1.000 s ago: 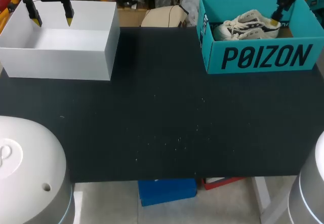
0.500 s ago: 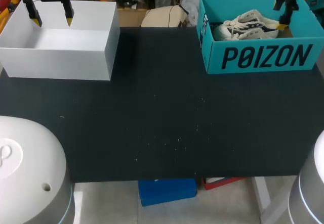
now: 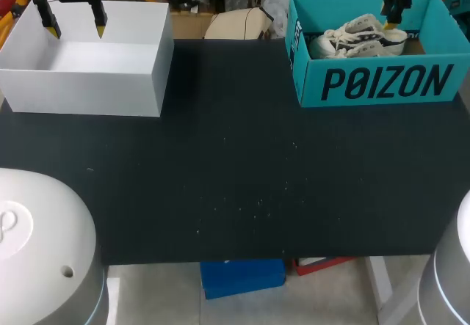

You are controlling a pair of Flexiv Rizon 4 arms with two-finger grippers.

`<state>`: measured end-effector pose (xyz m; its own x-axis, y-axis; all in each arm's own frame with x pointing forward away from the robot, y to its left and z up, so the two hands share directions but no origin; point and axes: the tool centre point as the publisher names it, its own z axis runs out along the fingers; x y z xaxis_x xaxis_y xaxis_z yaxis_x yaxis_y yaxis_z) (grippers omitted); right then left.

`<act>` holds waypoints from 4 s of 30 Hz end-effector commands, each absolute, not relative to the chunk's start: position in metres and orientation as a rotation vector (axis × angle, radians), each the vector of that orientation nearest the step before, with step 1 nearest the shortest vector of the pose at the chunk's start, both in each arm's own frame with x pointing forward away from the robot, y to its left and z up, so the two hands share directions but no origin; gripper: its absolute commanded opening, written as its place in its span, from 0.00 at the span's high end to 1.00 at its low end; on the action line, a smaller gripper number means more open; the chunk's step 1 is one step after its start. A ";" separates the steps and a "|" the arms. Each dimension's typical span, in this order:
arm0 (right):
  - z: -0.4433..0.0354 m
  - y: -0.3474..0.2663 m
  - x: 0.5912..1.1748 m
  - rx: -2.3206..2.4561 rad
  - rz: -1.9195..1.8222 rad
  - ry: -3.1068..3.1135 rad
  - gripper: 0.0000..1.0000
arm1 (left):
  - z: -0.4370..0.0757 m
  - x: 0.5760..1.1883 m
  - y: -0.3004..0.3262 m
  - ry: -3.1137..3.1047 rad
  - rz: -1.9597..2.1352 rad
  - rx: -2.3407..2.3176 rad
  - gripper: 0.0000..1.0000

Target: Take the shoe out of the shoebox, open the shoe tongue, remove and reinsert the insole, then place the shoe into the shoebox

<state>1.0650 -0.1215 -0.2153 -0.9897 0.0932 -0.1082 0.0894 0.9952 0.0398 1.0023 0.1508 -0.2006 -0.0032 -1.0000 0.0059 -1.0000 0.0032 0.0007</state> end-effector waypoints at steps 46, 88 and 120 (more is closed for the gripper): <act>-0.389 -0.141 1.155 -0.160 0.084 3.132 0.76 | -0.200 1.002 0.150 -2.220 0.000 2.218 0.00; -0.255 -0.163 1.155 -0.249 -0.064 3.100 1.00 | -0.200 1.002 0.150 -2.220 0.000 2.218 0.00; -0.178 0.065 0.906 -0.015 -0.109 3.093 1.00 | -0.200 1.002 0.150 -2.220 0.000 2.218 0.00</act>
